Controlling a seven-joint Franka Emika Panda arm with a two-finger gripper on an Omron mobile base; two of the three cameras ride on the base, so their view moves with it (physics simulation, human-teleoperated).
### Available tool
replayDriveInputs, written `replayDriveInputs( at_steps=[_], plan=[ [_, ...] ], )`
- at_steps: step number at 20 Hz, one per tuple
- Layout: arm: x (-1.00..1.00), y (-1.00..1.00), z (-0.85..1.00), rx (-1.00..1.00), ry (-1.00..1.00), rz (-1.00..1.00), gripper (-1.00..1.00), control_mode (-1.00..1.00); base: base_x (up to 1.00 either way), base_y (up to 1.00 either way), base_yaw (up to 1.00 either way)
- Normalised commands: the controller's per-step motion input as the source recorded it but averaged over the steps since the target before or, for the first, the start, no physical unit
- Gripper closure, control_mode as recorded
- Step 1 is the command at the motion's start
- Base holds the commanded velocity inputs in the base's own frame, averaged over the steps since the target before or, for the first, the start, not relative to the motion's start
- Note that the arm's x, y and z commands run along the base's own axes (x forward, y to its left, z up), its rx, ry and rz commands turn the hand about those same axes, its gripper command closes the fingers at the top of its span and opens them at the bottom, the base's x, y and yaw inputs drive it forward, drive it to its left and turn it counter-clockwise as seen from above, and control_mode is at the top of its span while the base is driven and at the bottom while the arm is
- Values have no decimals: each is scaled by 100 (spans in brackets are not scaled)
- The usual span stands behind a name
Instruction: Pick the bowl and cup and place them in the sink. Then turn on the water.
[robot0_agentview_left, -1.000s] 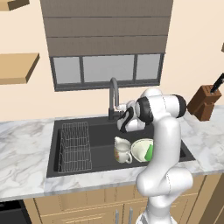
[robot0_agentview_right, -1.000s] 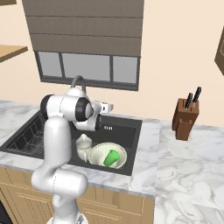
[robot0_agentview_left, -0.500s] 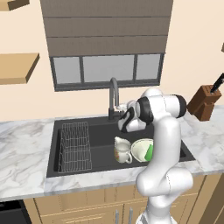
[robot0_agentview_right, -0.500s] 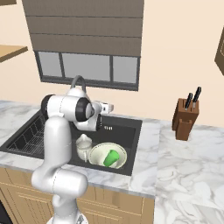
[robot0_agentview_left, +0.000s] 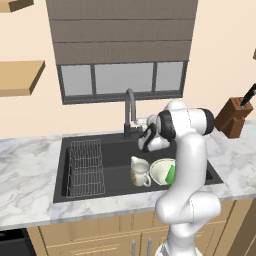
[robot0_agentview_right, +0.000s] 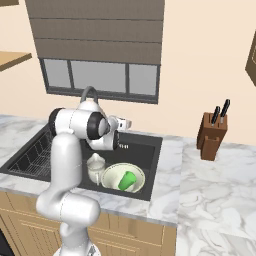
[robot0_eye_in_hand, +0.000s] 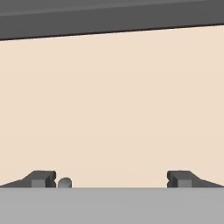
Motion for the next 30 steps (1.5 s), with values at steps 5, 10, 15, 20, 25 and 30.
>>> replayDriveInputs(
  at_steps=[5,10,15,20,25,30],
  plan=[
    [4,-66,0,5,0,4,-100,-100,0,0,0],
    [16,-70,0,5,0,6,-100,-100,0,0,0],
    [15,-70,-3,3,-1,9,-100,-100,0,0,0],
    [14,-68,-2,3,-1,10,-100,-100,0,0,0],
    [15,-64,-1,3,-1,10,-100,-100,0,0,0],
    [15,-68,0,4,-2,10,-100,-100,0,0,0]
  ],
)
